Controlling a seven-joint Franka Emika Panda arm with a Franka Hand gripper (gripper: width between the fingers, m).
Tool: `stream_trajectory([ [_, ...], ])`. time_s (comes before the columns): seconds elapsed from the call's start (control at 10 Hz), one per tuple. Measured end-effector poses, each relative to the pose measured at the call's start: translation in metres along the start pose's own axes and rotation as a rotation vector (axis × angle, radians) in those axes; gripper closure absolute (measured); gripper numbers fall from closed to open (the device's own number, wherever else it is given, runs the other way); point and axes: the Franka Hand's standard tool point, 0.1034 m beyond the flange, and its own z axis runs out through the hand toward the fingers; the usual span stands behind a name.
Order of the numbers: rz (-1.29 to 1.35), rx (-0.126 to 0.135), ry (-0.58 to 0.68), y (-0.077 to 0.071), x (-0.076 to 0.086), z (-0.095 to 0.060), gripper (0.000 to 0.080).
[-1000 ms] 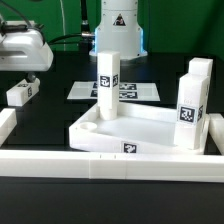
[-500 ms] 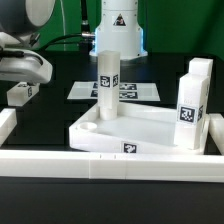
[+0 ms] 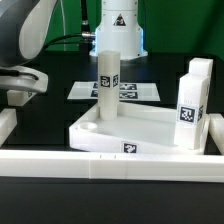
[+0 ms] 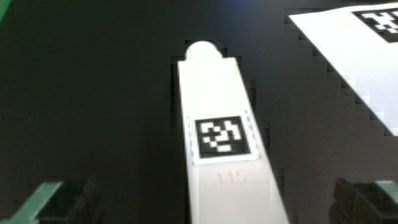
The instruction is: Assemble desk
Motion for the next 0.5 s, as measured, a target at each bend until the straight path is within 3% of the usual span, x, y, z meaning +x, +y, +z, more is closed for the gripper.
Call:
stream_trajectory([
  [0.5, 0.002, -0.015, -0.007, -0.003, 0.014, 0.013, 0.0151],
])
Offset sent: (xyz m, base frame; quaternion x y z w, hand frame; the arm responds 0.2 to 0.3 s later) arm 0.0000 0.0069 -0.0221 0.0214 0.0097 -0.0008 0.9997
